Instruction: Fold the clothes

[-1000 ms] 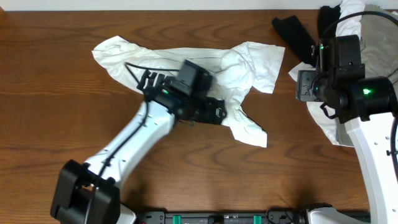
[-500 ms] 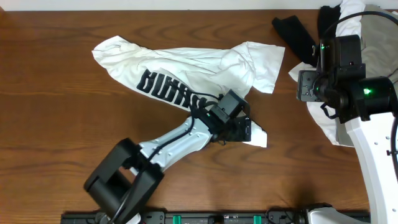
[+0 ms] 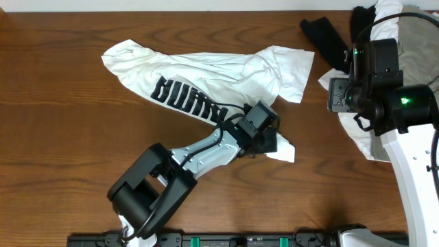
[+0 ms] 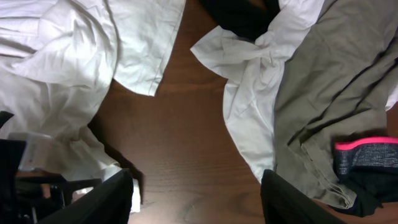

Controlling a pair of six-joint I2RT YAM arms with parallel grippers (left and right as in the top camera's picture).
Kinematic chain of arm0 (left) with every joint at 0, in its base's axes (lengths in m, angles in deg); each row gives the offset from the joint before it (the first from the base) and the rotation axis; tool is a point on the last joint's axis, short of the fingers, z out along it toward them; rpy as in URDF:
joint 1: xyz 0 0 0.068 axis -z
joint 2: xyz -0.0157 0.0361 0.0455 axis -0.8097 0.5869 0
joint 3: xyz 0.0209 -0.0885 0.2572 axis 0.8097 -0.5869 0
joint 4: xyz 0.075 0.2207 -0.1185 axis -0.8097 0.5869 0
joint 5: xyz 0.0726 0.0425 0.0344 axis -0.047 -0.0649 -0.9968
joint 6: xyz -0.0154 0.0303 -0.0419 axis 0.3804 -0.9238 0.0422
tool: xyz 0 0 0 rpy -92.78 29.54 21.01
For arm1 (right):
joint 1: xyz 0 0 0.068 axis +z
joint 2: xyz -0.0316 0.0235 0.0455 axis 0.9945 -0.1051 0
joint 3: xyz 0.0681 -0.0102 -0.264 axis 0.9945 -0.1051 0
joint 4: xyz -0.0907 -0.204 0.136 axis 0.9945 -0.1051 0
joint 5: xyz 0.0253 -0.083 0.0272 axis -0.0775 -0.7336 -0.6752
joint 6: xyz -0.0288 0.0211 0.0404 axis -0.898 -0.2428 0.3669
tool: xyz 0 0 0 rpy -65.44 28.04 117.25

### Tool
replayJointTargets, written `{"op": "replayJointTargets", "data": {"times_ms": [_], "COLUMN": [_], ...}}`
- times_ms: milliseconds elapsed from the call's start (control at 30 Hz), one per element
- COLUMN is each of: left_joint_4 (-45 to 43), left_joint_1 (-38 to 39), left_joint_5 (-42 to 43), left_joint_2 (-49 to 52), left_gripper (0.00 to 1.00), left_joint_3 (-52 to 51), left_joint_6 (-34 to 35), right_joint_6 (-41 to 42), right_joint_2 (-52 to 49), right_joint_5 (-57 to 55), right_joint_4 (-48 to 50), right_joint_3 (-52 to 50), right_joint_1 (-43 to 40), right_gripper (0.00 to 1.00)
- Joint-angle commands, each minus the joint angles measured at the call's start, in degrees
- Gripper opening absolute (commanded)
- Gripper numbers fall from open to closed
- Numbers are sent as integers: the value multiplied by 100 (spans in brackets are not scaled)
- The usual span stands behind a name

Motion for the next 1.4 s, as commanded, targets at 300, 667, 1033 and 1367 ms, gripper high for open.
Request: {"op": "replayJointTargets", "data": {"times_ms": [300,667,1033,1367], "left_joint_4": [833,3635,3735,3755], "left_joint_1": [-81,-2059,-4159,-4645], "left_joint_5": [-367,-2667,-2815,-2813], "left_joint_2": [-503,-4006,-5106,-4946], "left_gripper": [6,6,6,6], "left_joint_3": [-37,-35,-35,-35], "left_joint_6": [-739,-1596,-2583,-2883], "right_joint_6": [46,46,-205,-595], "right_joint_2": [-24,-61,-881,-2142], "right_joint_5": [-63,37,728,2430], "right_joint_4": [-9,85,299,-42], "right_joint_3": [24,22,22,20], "right_joint_1": [-50,-48,-48,22], "right_gripper": [64,67,68,69]}}
